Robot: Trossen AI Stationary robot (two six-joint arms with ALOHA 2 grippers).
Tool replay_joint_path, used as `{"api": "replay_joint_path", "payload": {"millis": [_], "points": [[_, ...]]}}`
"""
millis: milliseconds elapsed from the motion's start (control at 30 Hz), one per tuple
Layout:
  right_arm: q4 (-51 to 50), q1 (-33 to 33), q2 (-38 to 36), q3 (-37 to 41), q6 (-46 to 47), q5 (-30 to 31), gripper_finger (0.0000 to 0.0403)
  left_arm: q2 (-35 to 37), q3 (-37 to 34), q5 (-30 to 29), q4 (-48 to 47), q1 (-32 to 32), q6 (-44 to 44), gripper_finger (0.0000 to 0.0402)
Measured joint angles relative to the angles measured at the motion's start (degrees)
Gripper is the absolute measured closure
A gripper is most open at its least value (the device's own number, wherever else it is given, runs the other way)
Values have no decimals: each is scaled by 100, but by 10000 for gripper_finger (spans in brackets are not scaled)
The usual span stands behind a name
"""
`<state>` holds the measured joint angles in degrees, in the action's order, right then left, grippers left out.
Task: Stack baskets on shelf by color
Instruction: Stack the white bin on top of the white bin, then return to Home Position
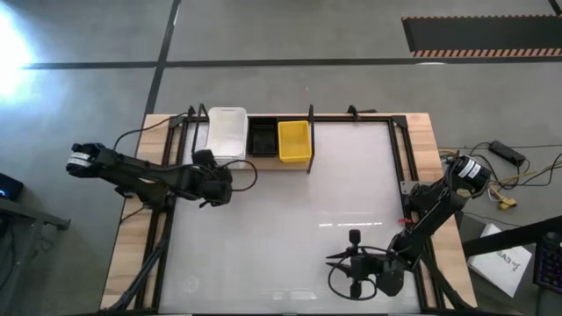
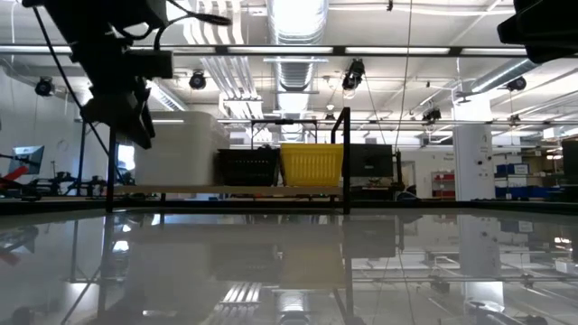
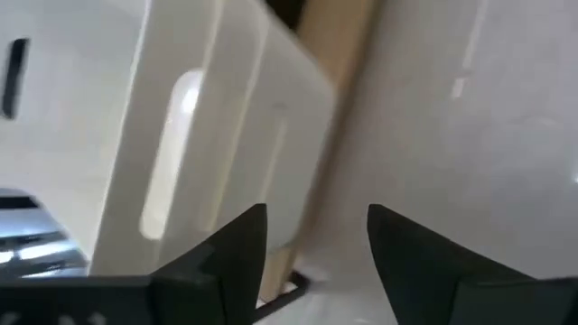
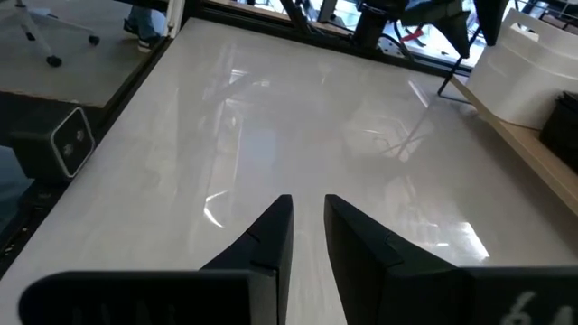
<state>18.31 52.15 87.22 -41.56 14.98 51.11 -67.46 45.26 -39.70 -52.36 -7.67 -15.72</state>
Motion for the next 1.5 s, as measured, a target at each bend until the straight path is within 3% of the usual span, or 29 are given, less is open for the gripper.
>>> {"api": "replay_joint_path", "payload": {"millis": [367, 733, 833, 933, 1067, 1267, 1500], "points": [[0, -33, 0, 0, 25, -2, 344, 0, -426, -283, 741, 413, 456, 236], [-1, -33, 0, 0, 49, -5, 344, -11, -415, -261, 709, 783, 458, 236], [-6, -33, -6, 0, 63, -4, 344, -11, -211, 41, 643, 743, 403, 236], [-120, 1, -135, 0, 103, -4, 344, -11, 97, 821, 632, 691, 244, 236], [-1292, 121, -729, 0, 722, -68, 344, -4, 557, 1588, 656, 566, -529, 236], [-4058, 198, -2203, 119, 2277, -296, 366, -4, 709, 1649, 1369, 34, -794, 236], [-4082, 70, -4168, 1349, 2203, -501, 394, -2, 356, 1456, 2977, -455, -790, 236]]}}
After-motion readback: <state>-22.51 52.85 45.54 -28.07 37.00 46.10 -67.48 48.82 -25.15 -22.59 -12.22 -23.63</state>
